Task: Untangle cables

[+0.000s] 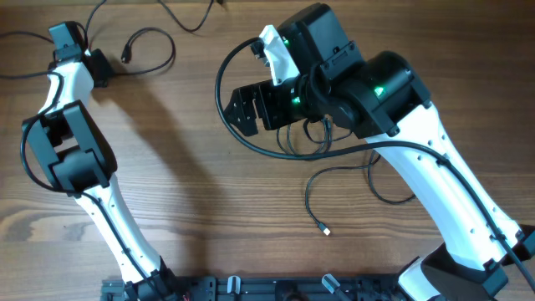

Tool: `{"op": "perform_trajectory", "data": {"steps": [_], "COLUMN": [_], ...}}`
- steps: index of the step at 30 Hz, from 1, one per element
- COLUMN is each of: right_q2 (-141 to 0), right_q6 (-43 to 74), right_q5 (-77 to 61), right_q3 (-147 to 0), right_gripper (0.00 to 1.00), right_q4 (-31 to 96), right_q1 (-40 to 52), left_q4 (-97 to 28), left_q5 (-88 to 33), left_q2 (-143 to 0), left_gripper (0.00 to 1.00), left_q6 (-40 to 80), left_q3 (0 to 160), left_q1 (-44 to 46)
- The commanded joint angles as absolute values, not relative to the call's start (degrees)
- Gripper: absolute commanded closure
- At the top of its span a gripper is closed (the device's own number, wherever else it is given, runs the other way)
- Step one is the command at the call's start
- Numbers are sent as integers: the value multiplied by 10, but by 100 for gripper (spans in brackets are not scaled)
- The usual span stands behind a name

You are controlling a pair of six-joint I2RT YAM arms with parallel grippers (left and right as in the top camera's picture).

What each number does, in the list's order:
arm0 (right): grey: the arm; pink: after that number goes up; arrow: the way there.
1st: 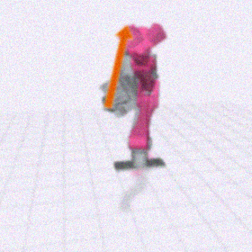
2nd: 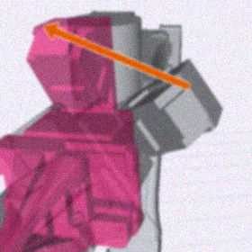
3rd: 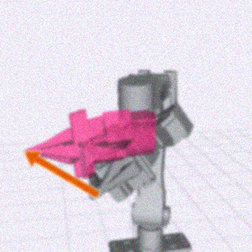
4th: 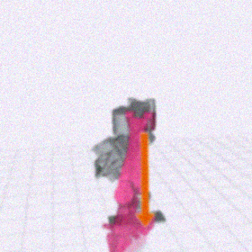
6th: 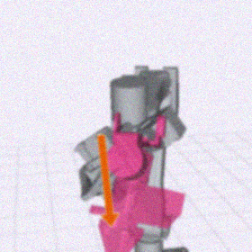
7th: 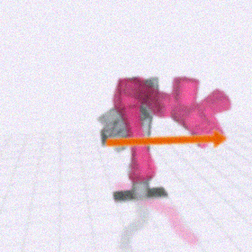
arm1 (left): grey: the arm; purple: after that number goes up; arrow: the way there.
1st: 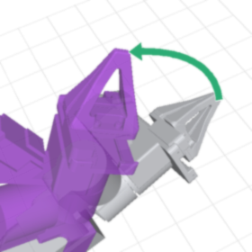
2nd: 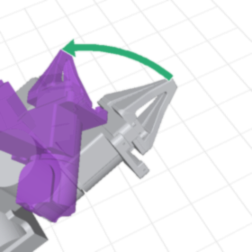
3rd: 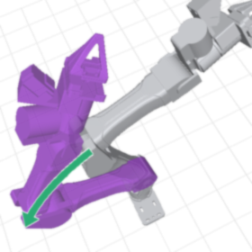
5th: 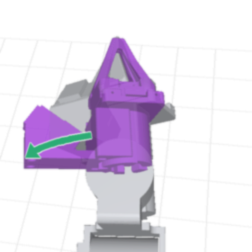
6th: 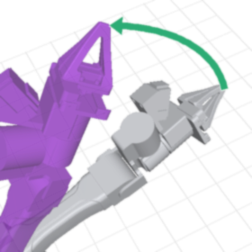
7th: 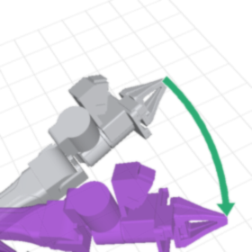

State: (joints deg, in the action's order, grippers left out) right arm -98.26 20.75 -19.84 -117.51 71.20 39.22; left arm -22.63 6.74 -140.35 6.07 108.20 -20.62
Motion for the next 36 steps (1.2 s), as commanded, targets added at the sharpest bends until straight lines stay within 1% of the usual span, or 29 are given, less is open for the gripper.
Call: {"op": "perform_trajectory", "data": {"steps": [1, 2, 3, 12, 13, 14, 15, 16, 21, 23, 25, 27, 28, 29, 31, 32, 34, 36], "right_q2": [-981, -981, -981, -981, -981, -981, -981, -981, -981, -981, -981, -981, -981, -981, -981, -981, -981, -980], "right_q6": [211, 211, 210, 211, 212, 212, 212, 212, 211, 211, 211, 219, 253, 292, 303, 305, 352, 362], "right_q5": [-189, -189, -189, -189, -189, -189, -189, -189, -189, -189, -186, -140, -103, -61, -10, 18, 57, 65], "right_q3": [-1176, -1176, -1176, -1176, -1176, -1176, -1176, -1176, -1176, -1176, -1176, -1176, -1176, -1176, -1176, -1176, -1176, -1176], "right_gripper": [0, 0, 0, 0, 0, 0, 0, 0, 0, 0, 0, 0, 0, 0, 0, 0, 0, 0], "right_q4": [713, 713, 713, 726, 726, 727, 727, 726, 726, 725, 725, 726, 730, 741, 759, 772, 805, 846], "right_q1": [394, 394, 394, 394, 394, 394, 394, 394, 394, 394, 394, 394, 394, 394, 393, 390, 375, 336], "left_q4": [-223, -210, -198, -62, -47, -47, -58, -84, -162, -187, -210, -242, -264, -291, -343, -368, -422, -496], "left_q5": [100, 149, 167, 165, 162, 159, 148, 116, -29, -60, -66, -70, -97, -155, -262, -319, -401, -408], "left_q2": [-1440, -1435, -1428, -1272, -1258, -1252, -1252, -1256, -1257, -1257, -1257, -1257, -1257, -1257, -1257, -1257, -1257, -1257], "left_gripper": [93, 96, 96, 96, 94, 75, 15, 0, 0, 0, 0, 0, 0, 0, 0, 0, 0, 0], "left_q6": [30, 12, -3, -13, -13, -7, -4, -4, -4, -4, -4, 21, 51, 88, 145, 151, 132, 75], "left_q3": [1078, 1081, 1081, 1081, 1081, 1081, 1081, 1081, 1078, 1078, 1078, 1078, 1078, 1078, 1078, 1078, 1078, 1078], "left_q1": [-206, -208, -209, -283, -293, -303, -309, -317, -325, -319, -304, -281, -271, -257, -234, -223, -188, -117]}}
